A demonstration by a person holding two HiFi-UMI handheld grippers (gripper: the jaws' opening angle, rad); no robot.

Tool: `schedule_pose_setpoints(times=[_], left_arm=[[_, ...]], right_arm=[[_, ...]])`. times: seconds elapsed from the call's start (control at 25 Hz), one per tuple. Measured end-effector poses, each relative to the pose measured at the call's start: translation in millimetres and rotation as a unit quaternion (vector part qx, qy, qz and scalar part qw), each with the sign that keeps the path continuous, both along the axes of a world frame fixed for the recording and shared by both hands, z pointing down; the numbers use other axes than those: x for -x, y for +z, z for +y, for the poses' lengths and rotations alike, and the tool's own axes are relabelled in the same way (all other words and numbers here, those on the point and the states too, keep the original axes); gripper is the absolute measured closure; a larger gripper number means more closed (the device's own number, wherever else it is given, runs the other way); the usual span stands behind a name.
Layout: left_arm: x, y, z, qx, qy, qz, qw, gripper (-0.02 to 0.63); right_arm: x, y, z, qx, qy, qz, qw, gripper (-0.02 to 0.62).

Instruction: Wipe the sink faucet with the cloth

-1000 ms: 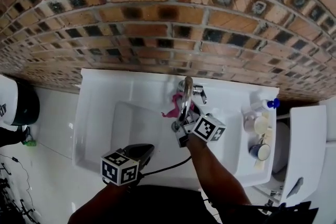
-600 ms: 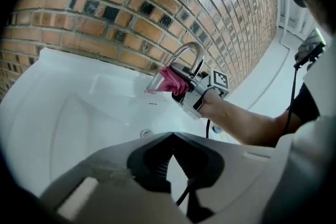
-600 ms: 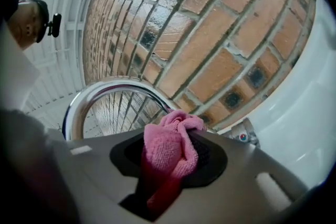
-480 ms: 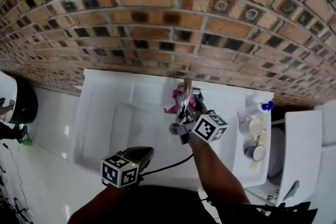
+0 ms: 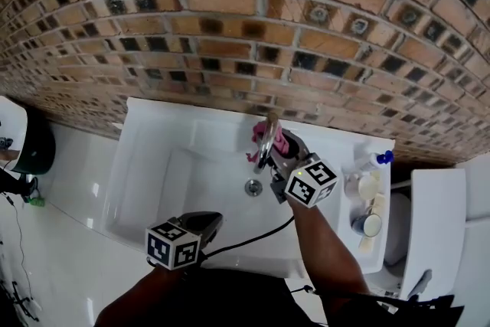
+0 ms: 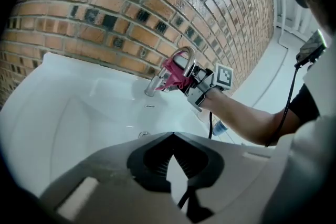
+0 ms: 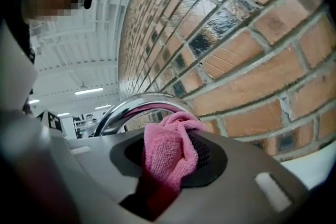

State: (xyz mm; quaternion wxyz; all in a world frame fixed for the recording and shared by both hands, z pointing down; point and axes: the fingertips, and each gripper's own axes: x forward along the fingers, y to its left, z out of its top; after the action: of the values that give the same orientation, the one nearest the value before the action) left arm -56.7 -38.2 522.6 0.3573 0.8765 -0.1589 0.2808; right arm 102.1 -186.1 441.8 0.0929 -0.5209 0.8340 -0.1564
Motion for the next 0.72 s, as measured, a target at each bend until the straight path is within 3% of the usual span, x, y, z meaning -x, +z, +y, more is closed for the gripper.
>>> schedule_pose_setpoints(times=[0.16,0.48,0.72], left_arm=[[0.4,-4.7,-1.6,-0.005,-0.020,0.005,0.9998,0.603],[-14.3,-14.6,2.2,-0.030,-0.046,0.001,0.9985,0.603],[-30.2,-21.1,13.7,-0.035,-0.066,0.001,0.9972,0.603]], right_arm=[[1.0,-2.3,5.0,-0.011,-0.049,0.075,0.996,0.459],[13.9,-8.7,14.4,-0.024,-0.129,0.131,0.983,0.468],[19.5,-7.6,21.2,-0.050,-0.189,0.232,0.953,0.469]])
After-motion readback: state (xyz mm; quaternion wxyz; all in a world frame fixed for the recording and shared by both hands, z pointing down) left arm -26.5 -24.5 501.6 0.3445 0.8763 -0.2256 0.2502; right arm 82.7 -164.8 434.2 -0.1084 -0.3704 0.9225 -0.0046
